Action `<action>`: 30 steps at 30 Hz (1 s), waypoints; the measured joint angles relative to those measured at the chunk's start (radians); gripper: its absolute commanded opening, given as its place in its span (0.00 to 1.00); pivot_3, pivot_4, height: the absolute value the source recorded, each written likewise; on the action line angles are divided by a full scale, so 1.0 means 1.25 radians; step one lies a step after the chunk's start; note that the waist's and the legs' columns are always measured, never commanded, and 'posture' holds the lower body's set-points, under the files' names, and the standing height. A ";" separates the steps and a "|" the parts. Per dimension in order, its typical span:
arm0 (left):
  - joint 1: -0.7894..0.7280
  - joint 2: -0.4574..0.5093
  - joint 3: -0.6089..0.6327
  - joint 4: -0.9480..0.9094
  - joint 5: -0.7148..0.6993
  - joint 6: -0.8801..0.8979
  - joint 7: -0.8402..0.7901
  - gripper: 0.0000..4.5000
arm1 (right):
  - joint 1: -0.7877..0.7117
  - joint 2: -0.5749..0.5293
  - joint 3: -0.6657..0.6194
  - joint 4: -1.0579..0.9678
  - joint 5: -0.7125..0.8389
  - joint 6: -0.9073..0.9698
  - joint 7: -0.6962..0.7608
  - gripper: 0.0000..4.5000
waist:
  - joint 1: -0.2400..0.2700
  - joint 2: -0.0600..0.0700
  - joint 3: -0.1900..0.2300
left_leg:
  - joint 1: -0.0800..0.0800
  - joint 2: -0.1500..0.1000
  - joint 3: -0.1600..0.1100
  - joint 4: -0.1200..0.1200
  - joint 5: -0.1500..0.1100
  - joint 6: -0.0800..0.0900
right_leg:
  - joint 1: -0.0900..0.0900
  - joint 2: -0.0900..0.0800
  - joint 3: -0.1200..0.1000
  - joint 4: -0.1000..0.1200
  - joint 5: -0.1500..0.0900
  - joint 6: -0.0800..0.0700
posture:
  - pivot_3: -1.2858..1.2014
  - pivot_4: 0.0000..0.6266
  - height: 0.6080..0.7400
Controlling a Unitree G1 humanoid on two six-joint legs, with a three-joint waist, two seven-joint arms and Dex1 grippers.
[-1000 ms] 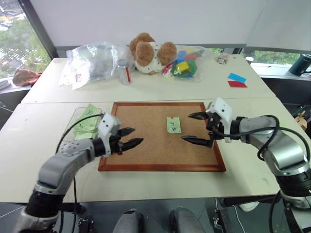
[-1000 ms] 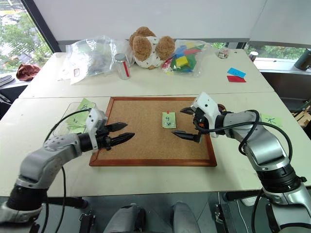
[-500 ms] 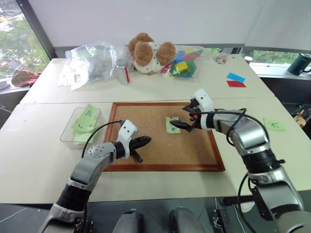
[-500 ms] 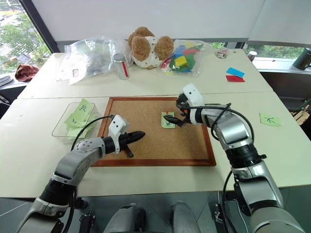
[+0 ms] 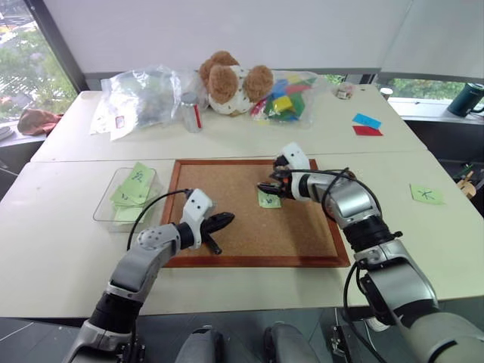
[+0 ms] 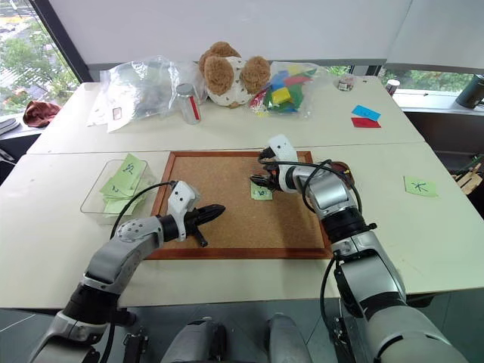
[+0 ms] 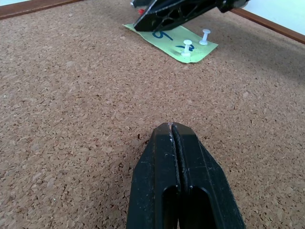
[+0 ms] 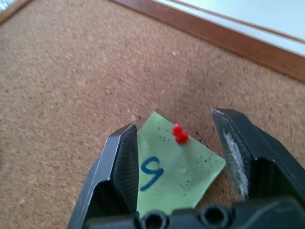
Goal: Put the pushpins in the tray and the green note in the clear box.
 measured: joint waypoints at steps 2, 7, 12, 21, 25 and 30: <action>0.001 0.000 0.001 -0.001 0.000 0.000 0.002 0.00 | -0.006 0.001 -0.002 0.013 -0.004 -0.011 0.001 0.59 | -0.001 0.000 0.000 | 0.000 0.000 0.000 0.000 0.000 0.000 | 0.000 0.000 0.000 0.000 0.000 0.000 | 0.52 0.24 1.00; 0.004 0.000 0.001 -0.003 0.004 -0.001 0.003 0.00 | -0.007 0.005 -0.005 0.028 -0.009 -0.019 0.005 0.17 | -0.001 0.000 0.000 | 0.000 0.000 0.000 0.000 0.000 0.000 | 0.000 0.000 0.000 0.000 0.000 0.000 | 0.52 0.24 1.00; 0.007 -0.001 0.001 -0.005 0.005 -0.001 0.006 0.00 | -0.008 0.007 -0.006 0.028 -0.010 -0.021 0.016 0.01 | -0.001 0.000 0.000 | 0.000 0.000 0.000 0.000 0.000 0.000 | 0.000 0.000 0.000 0.000 0.000 0.000 | 0.52 0.24 1.00; 0.011 0.000 0.001 -0.011 0.006 0.008 0.006 0.00 | 0.005 -0.023 -0.040 -0.117 0.011 0.055 0.027 0.01 | 0.000 0.000 0.000 | 0.000 0.000 0.000 -0.001 0.000 0.001 | 0.000 0.000 0.000 0.000 0.000 0.000 | 0.52 0.24 1.00; 0.011 0.000 0.002 -0.010 0.006 0.009 0.007 0.00 | -0.001 -0.044 -0.079 -0.189 0.028 0.102 0.019 0.01 | -0.001 0.000 0.000 | 0.001 0.000 0.000 -0.001 -0.002 0.004 | 0.001 0.000 0.000 0.000 0.000 0.000 | 0.52 0.24 1.00; 0.009 -0.001 0.001 -0.009 0.006 0.009 0.006 0.00 | -0.005 -0.082 -0.135 -0.215 0.044 0.137 -0.005 0.01 | 0.000 0.000 0.000 | 0.001 0.000 0.000 -0.001 -0.002 0.004 | 0.001 0.000 0.000 0.000 0.000 0.000 | 0.52 0.24 1.00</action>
